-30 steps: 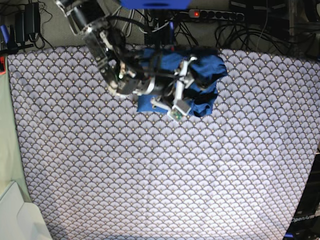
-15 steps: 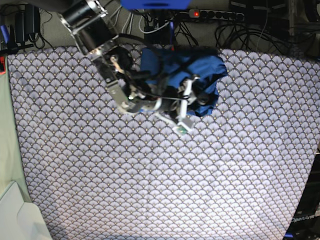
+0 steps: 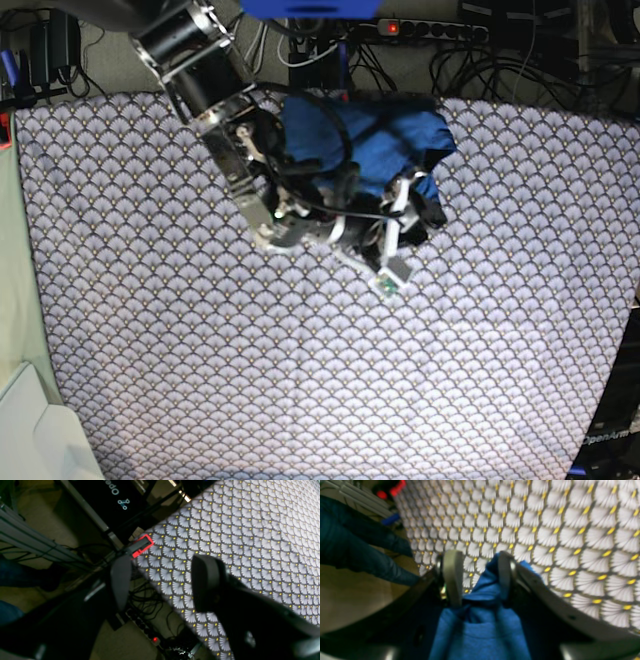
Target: Fold the T-shirt properly
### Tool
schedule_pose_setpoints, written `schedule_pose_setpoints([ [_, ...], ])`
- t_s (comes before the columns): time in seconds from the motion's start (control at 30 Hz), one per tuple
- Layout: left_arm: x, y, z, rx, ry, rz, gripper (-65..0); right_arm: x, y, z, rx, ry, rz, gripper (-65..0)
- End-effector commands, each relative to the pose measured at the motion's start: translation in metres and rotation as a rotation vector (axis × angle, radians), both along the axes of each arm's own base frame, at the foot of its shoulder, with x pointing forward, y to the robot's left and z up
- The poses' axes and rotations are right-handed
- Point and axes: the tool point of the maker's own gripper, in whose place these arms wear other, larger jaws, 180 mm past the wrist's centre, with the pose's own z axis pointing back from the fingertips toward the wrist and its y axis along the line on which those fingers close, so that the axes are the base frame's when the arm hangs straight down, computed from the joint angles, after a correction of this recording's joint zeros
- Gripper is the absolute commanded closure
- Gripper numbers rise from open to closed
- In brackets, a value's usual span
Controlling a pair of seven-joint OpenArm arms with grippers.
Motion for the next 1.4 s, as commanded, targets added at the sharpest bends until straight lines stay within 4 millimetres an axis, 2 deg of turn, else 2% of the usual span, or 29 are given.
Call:
schedule_pose_setpoints([
  [0.0,0.005,0.004,0.015,0.043,-0.022,-0.011,-37.5,0.008,-0.005,0.013,0.021,-0.045,-0.001,-21.0],
  [0.13,0.005,0.004,0.013,0.038,-0.021,-0.008,-37.5,0.0,-0.024,-0.01,-0.022,-0.013,-0.017,-20.9],
  [0.23,0.005,0.004,0.013,0.037,-0.023,-0.007,-37.5,-0.001,-0.031,-0.015,-0.028,0.002,-0.033,-18.5],
  [0.33,0.005,0.004,0.013,0.036,-0.023,-0.009,-37.5,0.001,-0.036,-0.022,-0.035,0.024,-0.051,-11.1],
  [0.4,0.006,0.004,0.014,0.039,-0.024,-0.01,-37.5,0.001,-0.037,-0.032,-0.049,0.053,-0.054,-3.8],
  [0.43,0.006,0.003,0.014,0.039,-0.025,-0.012,-37.5,-0.001,-0.035,-0.038,-0.054,0.074,-0.052,-0.1],
  [0.53,0.006,0.003,0.014,0.04,-0.024,-0.011,-37.5,-0.002,-0.027,-0.05,-0.059,0.122,-0.051,0.0],
  [0.7,0.003,0.005,0.014,0.041,-0.021,-0.005,-37.5,0.001,-0.01,-0.057,-0.023,0.162,-0.066,0.0],
  [0.97,0.004,0.004,0.015,0.04,-0.022,-0.01,-37.5,0.011,0.016,-0.036,0.045,0.137,-0.063,0.0],
  [1.13,0.004,0.003,0.014,0.037,-0.022,-0.012,-37.5,0.021,0.018,-0.026,0.051,0.108,-0.062,0.0],
  [1.23,0.006,0.002,0.014,0.035,-0.029,-0.014,-37.5,0.032,0.012,-0.018,0.034,0.076,-0.06,0.0],
  [1.3,0.01,-0.001,0.012,0.03,-0.027,-0.026,-37.6,0.038,-0.005,-0.026,-0.019,0.079,-0.063,-0.3],
  [1.37,0.022,-0.012,0.005,0.013,-0.016,-0.072,-37.9,0.04,-0.019,-0.033,-0.072,0.086,-0.057,-0.4],
])
